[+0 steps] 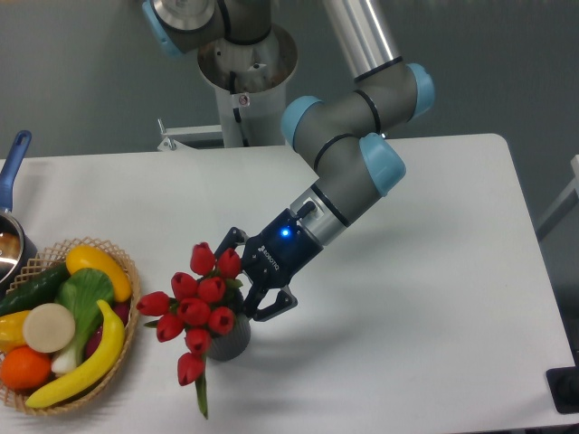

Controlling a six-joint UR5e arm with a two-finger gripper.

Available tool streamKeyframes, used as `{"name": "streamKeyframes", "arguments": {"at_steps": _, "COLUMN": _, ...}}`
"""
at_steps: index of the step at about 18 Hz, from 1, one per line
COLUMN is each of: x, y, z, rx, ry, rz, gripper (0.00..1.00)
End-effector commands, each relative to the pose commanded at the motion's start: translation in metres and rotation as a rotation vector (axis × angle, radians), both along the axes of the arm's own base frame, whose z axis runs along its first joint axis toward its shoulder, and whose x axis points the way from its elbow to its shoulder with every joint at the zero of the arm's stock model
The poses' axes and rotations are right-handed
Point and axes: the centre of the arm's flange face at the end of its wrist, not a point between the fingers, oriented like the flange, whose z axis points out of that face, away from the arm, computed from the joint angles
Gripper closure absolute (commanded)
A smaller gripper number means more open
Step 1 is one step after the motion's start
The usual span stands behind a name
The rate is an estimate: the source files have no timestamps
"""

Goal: Pick up the flowers from the vase
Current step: 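Close the gripper around the tulip stems at the vase mouth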

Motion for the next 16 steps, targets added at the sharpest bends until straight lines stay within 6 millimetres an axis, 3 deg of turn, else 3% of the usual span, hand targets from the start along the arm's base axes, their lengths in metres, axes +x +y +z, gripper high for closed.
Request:
{"name": "streamKeyframes", "arguments": {"at_steps": 13, "x": 0.011, "y": -0.008, "z": -0.001, "rx": 0.038, "ry": -0.047, "rz": -0.009, "gripper": 0.61}}
{"name": "streamKeyframes", "arguments": {"at_steps": 16, "x": 0.017, "y": -0.013, "z": 0.010, "rx": 0.062, "ry": -0.054, "rz": -0.009, "gripper": 0.63}}
